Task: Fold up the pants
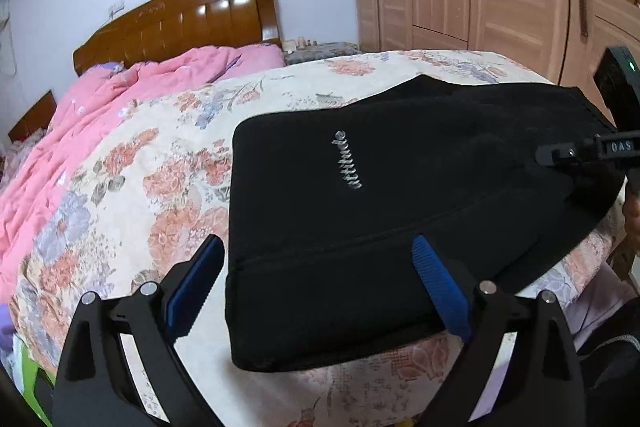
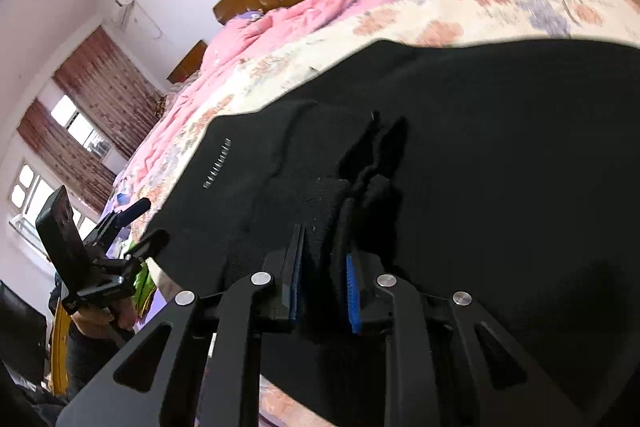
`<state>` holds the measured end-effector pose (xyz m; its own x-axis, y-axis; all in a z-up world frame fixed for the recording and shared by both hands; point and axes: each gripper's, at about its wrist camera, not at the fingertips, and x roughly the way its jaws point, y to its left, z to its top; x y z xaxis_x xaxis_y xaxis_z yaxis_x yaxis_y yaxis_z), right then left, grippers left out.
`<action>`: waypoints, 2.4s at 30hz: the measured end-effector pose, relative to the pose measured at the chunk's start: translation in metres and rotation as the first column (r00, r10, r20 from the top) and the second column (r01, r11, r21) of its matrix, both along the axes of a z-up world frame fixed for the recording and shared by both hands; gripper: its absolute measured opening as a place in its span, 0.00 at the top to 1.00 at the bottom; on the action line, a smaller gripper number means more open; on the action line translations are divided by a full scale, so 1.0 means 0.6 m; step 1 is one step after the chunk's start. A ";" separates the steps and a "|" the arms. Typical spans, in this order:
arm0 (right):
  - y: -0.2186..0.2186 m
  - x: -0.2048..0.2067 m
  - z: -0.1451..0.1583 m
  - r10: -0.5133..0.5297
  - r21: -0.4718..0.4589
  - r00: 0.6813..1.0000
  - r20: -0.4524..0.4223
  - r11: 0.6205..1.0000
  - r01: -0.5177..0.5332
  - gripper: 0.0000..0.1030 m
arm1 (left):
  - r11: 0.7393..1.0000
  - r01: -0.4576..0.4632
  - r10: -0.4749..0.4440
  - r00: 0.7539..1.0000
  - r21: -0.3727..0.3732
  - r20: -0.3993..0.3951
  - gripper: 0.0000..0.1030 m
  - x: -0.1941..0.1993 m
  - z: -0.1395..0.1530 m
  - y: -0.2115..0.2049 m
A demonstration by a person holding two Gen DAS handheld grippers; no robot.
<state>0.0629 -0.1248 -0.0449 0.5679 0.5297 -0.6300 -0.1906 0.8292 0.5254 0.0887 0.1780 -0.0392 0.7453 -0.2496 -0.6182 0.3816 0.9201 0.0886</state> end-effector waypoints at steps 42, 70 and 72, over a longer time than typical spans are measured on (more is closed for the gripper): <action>0.149 0.012 0.012 0.317 -0.415 0.942 0.113 0.876 -0.245 0.29 | 1.000 -0.022 0.023 0.986 0.007 -0.166 0.01 0.119 -0.037 -0.043; 0.141 0.013 0.007 0.314 -0.384 0.941 0.127 0.890 -0.245 0.27 | 0.990 -0.029 0.051 0.986 0.141 -0.161 0.01 0.254 -0.010 -0.121; 0.139 0.013 0.007 0.313 -0.375 0.942 0.125 0.894 -0.247 0.27 | 0.990 -0.029 0.051 0.986 0.138 -0.162 0.01 0.255 -0.010 -0.122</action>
<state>0.0709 -0.0417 -0.0406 0.5480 0.4482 -0.7062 -0.5047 0.8505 0.1480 0.2418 0.1047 -0.0454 0.6385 -0.1272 -0.7590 0.3641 0.9188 0.1523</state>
